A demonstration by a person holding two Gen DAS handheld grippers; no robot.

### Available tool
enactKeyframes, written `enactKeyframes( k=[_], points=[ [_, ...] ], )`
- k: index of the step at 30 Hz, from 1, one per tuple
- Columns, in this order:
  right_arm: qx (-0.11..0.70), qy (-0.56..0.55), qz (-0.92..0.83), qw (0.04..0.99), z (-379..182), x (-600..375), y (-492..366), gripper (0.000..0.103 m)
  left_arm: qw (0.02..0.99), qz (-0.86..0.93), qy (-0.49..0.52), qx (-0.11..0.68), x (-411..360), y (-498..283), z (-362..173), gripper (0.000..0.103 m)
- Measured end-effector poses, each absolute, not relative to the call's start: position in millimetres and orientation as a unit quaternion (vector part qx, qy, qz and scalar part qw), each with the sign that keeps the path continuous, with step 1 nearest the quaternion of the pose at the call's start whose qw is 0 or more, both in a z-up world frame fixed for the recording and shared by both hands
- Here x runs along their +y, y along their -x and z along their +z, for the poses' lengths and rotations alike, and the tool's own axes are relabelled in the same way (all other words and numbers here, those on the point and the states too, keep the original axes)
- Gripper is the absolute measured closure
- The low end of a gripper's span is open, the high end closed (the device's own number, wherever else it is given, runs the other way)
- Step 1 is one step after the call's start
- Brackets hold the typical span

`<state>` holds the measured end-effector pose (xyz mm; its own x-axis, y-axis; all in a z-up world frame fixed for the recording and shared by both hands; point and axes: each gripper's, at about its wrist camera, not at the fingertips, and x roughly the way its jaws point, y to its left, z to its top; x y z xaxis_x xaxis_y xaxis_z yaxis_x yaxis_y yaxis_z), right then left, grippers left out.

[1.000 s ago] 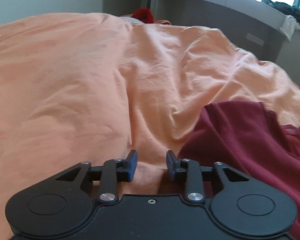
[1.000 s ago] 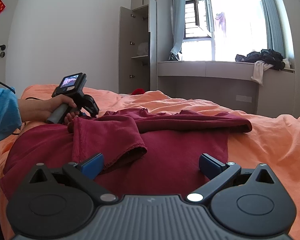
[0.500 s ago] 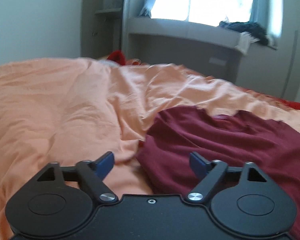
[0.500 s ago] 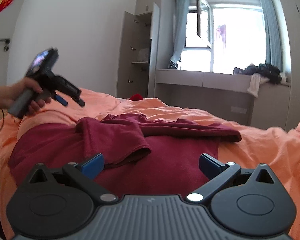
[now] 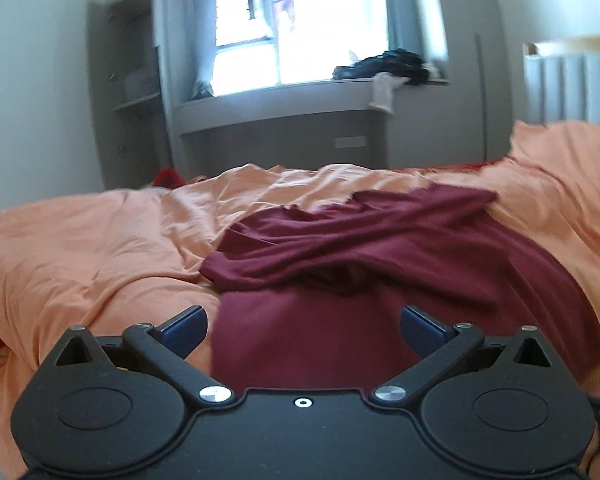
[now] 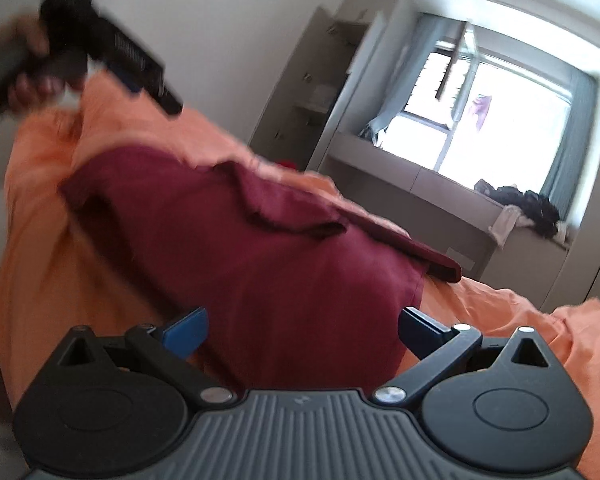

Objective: Fold small clothes

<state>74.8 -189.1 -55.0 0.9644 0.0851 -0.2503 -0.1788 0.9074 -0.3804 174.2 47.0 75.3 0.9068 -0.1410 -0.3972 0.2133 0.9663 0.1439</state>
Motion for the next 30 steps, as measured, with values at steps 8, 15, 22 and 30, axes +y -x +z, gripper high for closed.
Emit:
enactKeyframes(
  k=[8,15,22,30],
  points=[
    [0.139,0.337,-0.028,0.931,-82.7,-163.2,-93.9,0.0,0.964,-0.138,-0.126,0.187,31.5,-130.5,49.6,0.001],
    [0.13,0.359,-0.017,0.924,-87.3,-153.4,-94.0,0.025,0.957,-0.165,-0.147,0.186,23.6,-114.8,31.2,0.001],
    [0.129,0.358,0.024,0.925,-76.1,-147.5,-87.8,0.091,0.948,-0.172,-0.2,0.176,10.9,-102.3,9.8,0.001],
    [0.084,0.263,0.033,0.961,-12.5,-172.9,-69.0,0.094,0.945,-0.144,-0.252,0.15,-21.0,-105.4,-12.5,0.0]
  ],
)
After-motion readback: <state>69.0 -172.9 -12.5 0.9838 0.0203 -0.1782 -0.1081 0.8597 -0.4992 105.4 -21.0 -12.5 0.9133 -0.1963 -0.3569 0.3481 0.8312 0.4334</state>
